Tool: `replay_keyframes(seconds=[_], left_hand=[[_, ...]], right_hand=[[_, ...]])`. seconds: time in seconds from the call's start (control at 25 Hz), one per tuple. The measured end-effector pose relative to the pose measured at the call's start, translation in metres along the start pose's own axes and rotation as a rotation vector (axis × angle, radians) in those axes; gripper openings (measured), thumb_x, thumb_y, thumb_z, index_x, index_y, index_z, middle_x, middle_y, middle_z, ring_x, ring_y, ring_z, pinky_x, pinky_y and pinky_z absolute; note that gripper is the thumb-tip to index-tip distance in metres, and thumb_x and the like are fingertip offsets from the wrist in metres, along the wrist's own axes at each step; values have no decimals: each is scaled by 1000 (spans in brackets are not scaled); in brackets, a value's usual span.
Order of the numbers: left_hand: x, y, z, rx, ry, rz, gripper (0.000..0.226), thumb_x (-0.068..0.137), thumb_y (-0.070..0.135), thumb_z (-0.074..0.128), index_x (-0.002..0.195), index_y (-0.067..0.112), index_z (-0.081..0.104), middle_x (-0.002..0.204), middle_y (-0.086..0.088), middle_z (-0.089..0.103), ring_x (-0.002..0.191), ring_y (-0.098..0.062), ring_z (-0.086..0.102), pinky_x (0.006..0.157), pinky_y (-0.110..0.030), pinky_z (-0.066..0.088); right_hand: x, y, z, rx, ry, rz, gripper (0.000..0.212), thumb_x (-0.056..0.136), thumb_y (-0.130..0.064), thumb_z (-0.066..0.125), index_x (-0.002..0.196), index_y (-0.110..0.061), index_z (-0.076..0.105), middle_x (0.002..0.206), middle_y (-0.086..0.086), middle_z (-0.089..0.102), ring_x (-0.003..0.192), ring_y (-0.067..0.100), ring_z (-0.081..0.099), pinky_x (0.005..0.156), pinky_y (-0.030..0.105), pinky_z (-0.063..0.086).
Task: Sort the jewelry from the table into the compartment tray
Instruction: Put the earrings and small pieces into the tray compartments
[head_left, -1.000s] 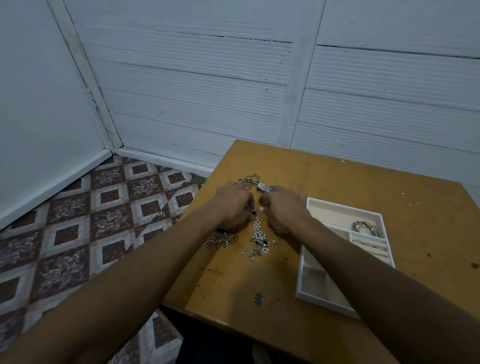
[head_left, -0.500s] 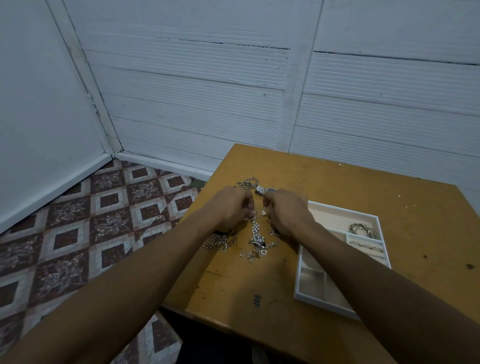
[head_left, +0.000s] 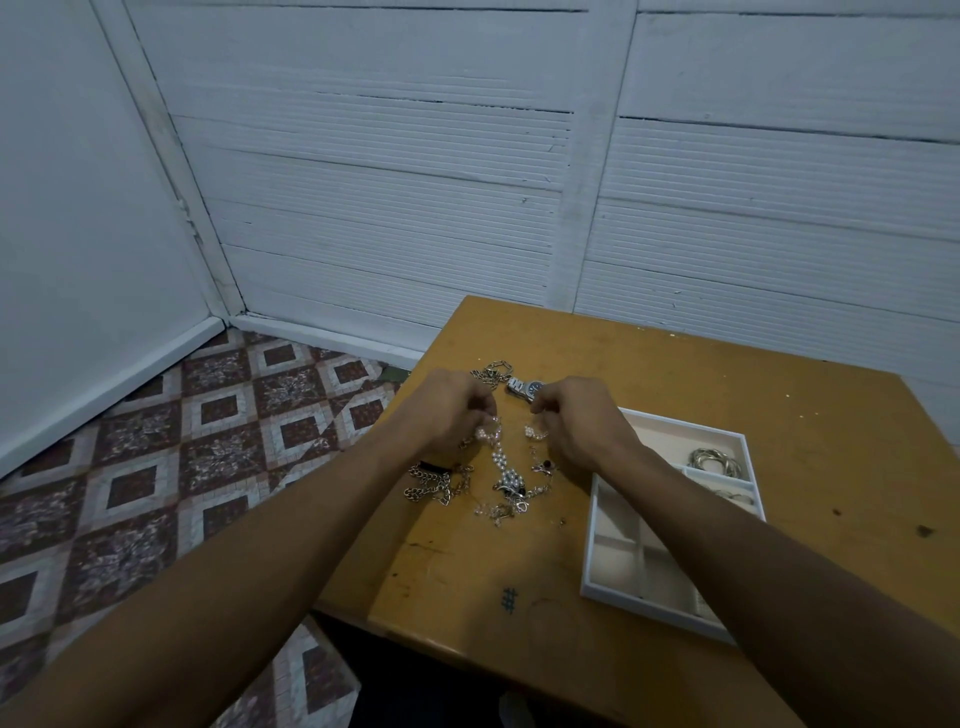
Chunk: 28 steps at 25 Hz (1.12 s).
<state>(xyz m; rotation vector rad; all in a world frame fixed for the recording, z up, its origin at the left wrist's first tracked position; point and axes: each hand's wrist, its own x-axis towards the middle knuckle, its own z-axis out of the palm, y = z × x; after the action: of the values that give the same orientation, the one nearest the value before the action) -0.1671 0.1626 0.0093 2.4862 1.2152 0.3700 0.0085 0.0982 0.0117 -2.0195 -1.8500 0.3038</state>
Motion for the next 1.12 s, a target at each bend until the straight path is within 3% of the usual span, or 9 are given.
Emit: replay_keyframes(seconds=[0.2, 0.4, 0.52, 0.76, 0.88, 1.12], left_hand=[[-5, 12, -7, -34, 101, 70, 15, 89, 20, 67, 102, 16, 73, 96, 1, 71, 80, -8, 60, 74, -21, 47], [-11, 22, -15, 4, 141, 160, 13, 87, 21, 68, 98, 17, 73, 94, 2, 71, 83, -9, 62, 76, -25, 50], [-14, 14, -16, -5, 118, 85, 13, 88, 18, 67, 99, 14, 74, 99, 0, 72, 86, -11, 64, 78, -23, 50], [-22, 13, -12, -15, 116, 48, 14, 87, 20, 69, 99, 15, 74, 101, 1, 73, 87, -9, 64, 83, -28, 54], [-21, 18, -15, 3, 134, 69, 13, 86, 21, 69, 98, 16, 74, 98, 1, 73, 83, -7, 62, 80, -26, 52], [-24, 28, -20, 3, 188, 121, 11, 85, 20, 71, 94, 17, 75, 91, 2, 71, 79, -9, 62, 75, -26, 51]], right_hand=[[-10, -1, -7, 63, 57, -5, 25, 87, -2, 54, 99, -13, 74, 102, 8, 70, 91, 22, 62, 80, 34, 52], [-17, -1, -14, 76, 71, 2, 25, 85, -1, 54, 96, -12, 73, 97, 8, 70, 85, 22, 62, 75, 32, 52], [-21, -2, -17, 80, 72, 14, 24, 86, -3, 55, 97, -13, 74, 98, 6, 70, 83, 19, 61, 72, 27, 49], [-26, -1, -21, 74, 46, 26, 23, 85, -2, 55, 92, -13, 74, 96, 6, 71, 85, 19, 63, 73, 28, 50], [-28, -2, -18, 67, 38, 28, 23, 87, -2, 55, 96, -13, 74, 99, 6, 70, 87, 17, 62, 71, 23, 45], [-27, -7, -13, 89, 13, 22, 24, 87, -3, 56, 96, -13, 75, 102, 7, 70, 89, 19, 63, 78, 26, 50]])
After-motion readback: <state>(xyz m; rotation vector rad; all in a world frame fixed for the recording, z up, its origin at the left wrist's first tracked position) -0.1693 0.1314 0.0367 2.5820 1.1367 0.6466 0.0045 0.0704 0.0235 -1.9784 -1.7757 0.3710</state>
